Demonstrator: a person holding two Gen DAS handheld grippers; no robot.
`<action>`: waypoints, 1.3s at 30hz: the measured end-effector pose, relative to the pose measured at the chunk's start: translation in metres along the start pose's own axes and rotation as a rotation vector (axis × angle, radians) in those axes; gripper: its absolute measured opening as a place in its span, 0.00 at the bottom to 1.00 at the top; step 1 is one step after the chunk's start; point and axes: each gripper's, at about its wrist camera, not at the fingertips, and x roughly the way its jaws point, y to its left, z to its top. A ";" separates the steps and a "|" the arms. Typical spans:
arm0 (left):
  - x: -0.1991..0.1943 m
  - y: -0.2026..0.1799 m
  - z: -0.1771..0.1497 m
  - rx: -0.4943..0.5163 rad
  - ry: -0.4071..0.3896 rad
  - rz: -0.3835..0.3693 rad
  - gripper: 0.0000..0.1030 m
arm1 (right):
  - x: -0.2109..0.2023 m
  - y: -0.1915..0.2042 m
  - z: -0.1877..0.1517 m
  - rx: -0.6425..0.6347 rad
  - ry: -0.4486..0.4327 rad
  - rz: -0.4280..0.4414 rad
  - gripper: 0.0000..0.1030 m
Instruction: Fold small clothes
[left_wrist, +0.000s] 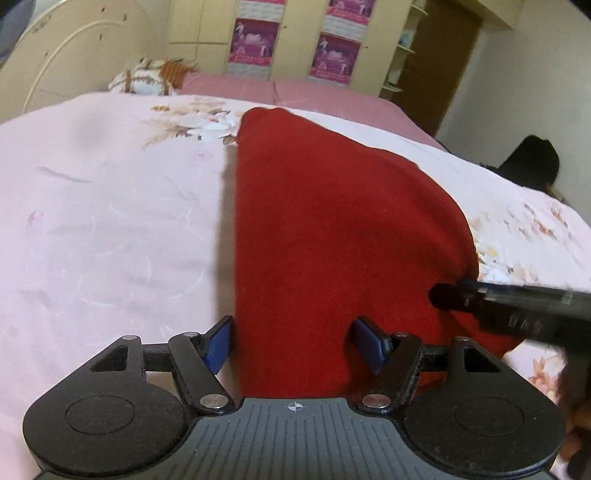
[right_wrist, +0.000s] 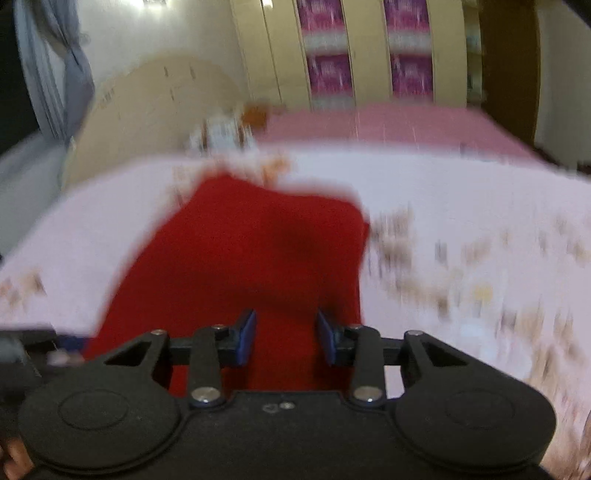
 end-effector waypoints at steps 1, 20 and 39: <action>-0.002 -0.002 0.001 0.004 0.000 0.008 0.68 | 0.001 0.004 0.000 -0.012 -0.015 -0.006 0.34; -0.012 -0.030 -0.010 0.045 0.034 0.061 1.00 | -0.026 0.018 -0.019 0.012 -0.016 -0.124 0.45; -0.031 -0.024 0.002 -0.052 -0.002 0.094 1.00 | -0.036 0.008 -0.017 0.067 -0.034 -0.084 0.51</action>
